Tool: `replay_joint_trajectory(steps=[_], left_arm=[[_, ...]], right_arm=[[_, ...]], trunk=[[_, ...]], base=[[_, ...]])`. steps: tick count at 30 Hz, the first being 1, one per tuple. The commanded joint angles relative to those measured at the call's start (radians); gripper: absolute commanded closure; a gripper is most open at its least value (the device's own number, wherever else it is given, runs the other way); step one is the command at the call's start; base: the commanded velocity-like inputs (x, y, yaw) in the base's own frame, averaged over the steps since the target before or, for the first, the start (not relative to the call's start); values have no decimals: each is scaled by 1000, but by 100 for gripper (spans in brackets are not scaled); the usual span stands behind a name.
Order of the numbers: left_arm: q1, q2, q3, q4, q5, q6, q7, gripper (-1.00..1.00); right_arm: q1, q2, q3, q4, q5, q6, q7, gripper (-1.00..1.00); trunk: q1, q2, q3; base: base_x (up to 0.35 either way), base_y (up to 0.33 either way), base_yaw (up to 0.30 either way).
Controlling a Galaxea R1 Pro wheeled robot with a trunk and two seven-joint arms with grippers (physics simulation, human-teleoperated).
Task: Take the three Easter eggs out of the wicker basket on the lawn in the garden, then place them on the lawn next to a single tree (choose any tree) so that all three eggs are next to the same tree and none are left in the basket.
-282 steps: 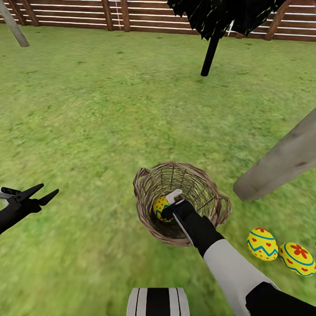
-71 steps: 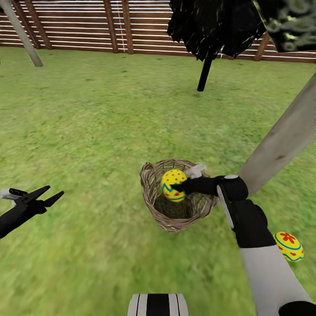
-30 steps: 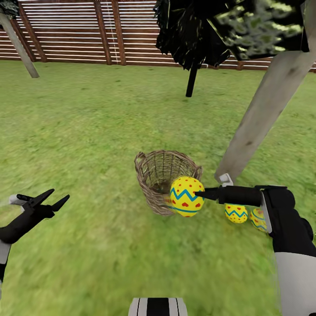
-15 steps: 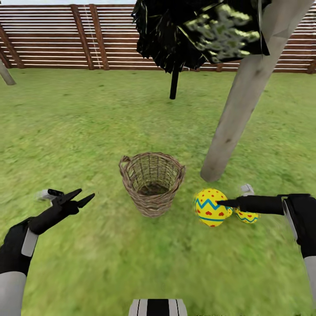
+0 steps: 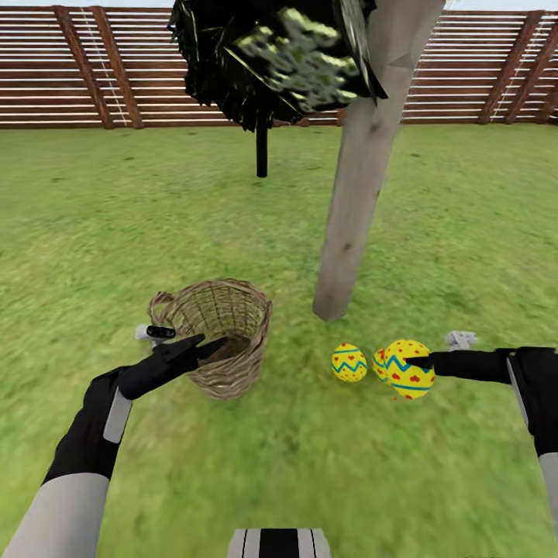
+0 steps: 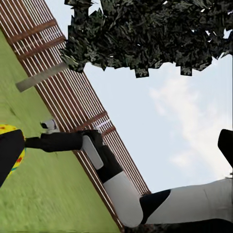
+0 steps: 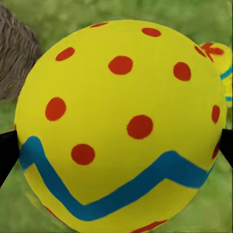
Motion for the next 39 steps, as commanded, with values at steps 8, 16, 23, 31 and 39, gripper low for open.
replay_joint_trajectory(steps=[8, 16, 23, 31, 39], left_arm=[[0, -32, -54, -11, -1, 9, -4, -100], [0, -100, -183, -10, -1, 12, -4, -100], [1, -121, -193, 4, 0, 11, -4, -100], [1, -144, -195, 7, -1, 9, -4, -100], [1, -146, -262, -2, 2, 8, -4, -100]], right_arm=[[-1, 3, -1, 1, 9, -29, -125, 100], [5, 53, 3, 14, 14, -183, -539, 100], [7, 145, 25, 39, 38, -249, -694, 100], [7, 207, 150, 151, 54, -301, -896, 100], [7, 208, 155, 182, 54, -302, -897, 100]], trunk=[[0, 0, -1], [0, 0, -1], [0, 0, -3], [0, 0, -8], [0, 0, -13]], base=[[85, -170, -293], [136, -250, -204], [279, -218, 151], [87, -66, 281], [-80, -284, 281]])
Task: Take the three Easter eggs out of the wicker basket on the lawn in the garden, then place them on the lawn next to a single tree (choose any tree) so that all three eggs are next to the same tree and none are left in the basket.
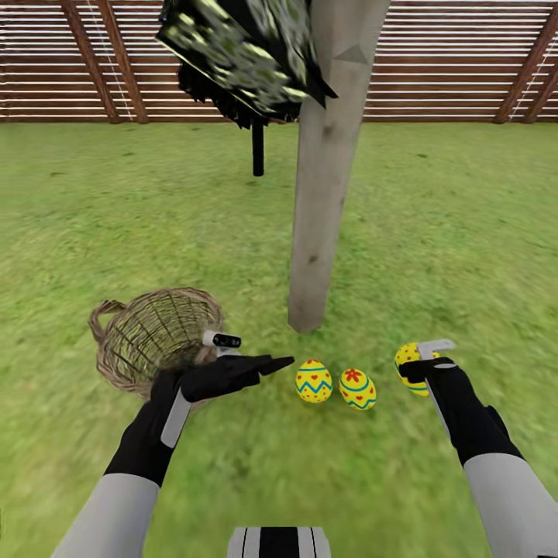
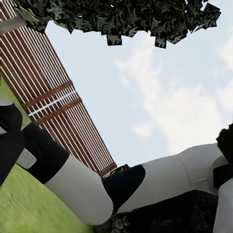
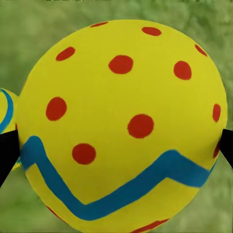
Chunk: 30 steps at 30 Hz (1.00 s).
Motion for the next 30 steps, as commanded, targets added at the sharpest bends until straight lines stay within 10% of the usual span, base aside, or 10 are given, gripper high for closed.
replay_joint_trajectory(steps=[1, 22, 30], left_arm=[[0, 0, -1, 2, -1, 11, -4, -100], [0, 0, -2, 7, -1, 12, -4, -100], [0, 0, -3, 7, -1, 14, -4, -100]], right_arm=[[0, 1, -1, 0, 11, 3, 6, 100], [-1, 17, 100, 185, 8, -191, -42, 100], [-2, 13, 93, 185, -1, -204, -202, 100]], trunk=[[0, 0, -1], [0, -1, -17], [2, -2, -36]], base=[[-2, -343, 281], [146, -193, 245], [1, 0, 2]])
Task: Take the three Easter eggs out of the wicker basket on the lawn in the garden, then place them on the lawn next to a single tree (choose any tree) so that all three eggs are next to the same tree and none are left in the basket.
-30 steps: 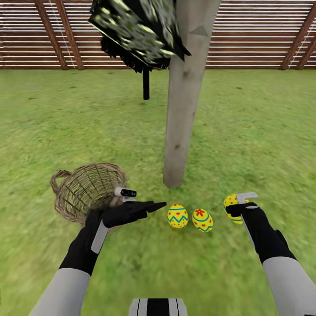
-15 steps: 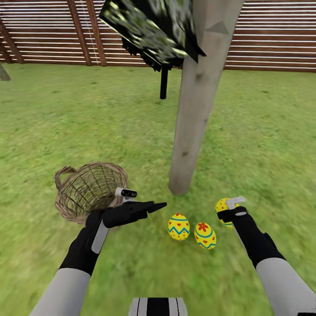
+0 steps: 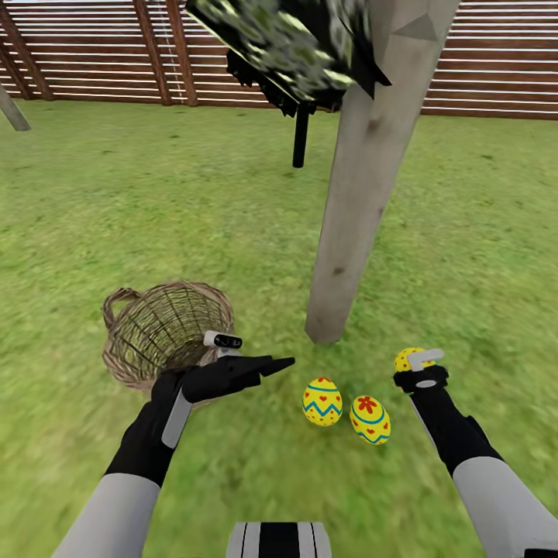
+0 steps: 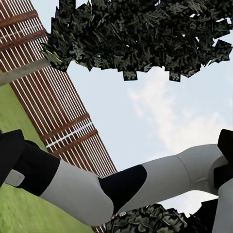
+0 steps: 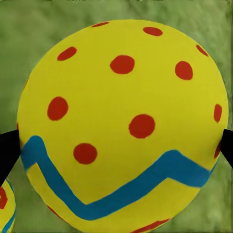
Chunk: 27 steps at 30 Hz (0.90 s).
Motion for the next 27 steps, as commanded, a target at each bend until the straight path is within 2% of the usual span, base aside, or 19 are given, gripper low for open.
replay_joint_trajectory(steps=[1, 10, 11, 16, 18, 22, 25, 27], left_arm=[[-1, 0, 0, 1, 2, 10, -3, -100], [-1, -1, -2, 0, 10, 10, -3, -100], [-1, -9, -2, 0, 9, 9, -3, -100], [-1, -14, -1, 2, 12, 9, -3, -100], [0, -15, -2, 2, 12, 9, -3, -100], [-1, -16, -46, -9, 13, 9, -3, -100], [0, -19, -53, -11, 13, 11, -3, -100], [0, -20, -54, -12, 12, 11, -3, -100]], right_arm=[[0, 0, 0, -1, 6, 5, -3, 100], [0, 2, 6, -2, 8, 5, -4, 100], [0, 2, 7, -1, 8, 5, -1, 100], [0, -2, 9, 5, 8, 4, 31, 100], [-1, -5, 11, 54, 10, -4, 61, 100], [-3, -6, 11, 143, 16, -83, 99, 100], [-6, -6, 11, 212, 18, -118, 100, 100], [-8, -6, 11, 234, 18, -174, 97, 100]], trunk=[[0, 0, -1], [0, 0, -1], [0, 0, -1], [0, 0, -5], [1, -1, -12], [3, -2, -28], [4, -3, -39], [5, -3, -47]], base=[[0, 0, 0], [0, -290, 0], [0, -311, 0], [0, -59, 0], [0, -2, 0], [0, 0, 0], [0, 0, 0], [0, 0, 0]])
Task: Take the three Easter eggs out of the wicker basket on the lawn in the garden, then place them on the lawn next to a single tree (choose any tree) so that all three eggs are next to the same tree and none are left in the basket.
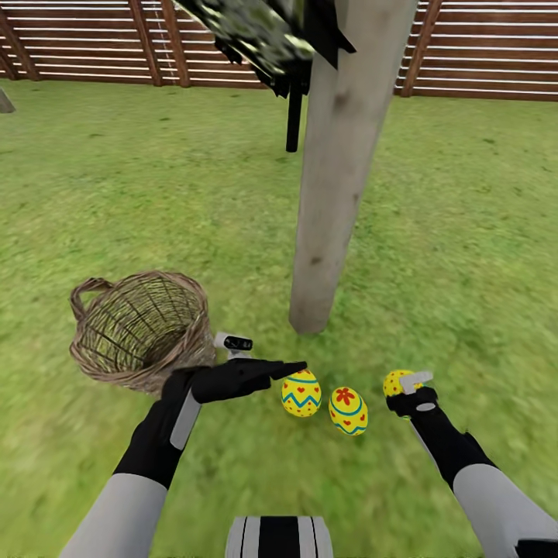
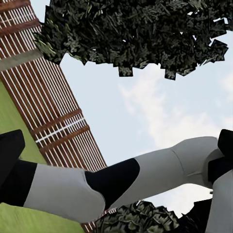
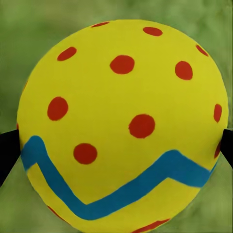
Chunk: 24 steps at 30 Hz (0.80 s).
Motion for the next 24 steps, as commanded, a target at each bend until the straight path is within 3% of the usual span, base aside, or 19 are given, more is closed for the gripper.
replay_joint_trajectory(steps=[1, 3, 6, 24], left_arm=[[-1, -1, -4, 0, 1, 11, -3, -100], [-1, -1, -35, -2, 2, 11, -3, -100], [-1, -1, -48, -3, 3, 11, 9, -100], [-1, -1, -50, -4, 3, 11, 20, -100]], right_arm=[[-1, 0, -1, 10, 9, -8, -2, 100], [-2, 3, -1, 12, 9, -38, -6, 100], [-2, 5, 0, 9, 10, -52, -8, 100], [-2, 5, 6, 1, 11, -52, -5, 100]], trunk=[[0, -1, -5], [1, -1, -12], [2, -2, -24], [11, -6, -94]], base=[[0, 0, 0], [0, 0, 0], [0, 0, 0], [0, 0, 0]])
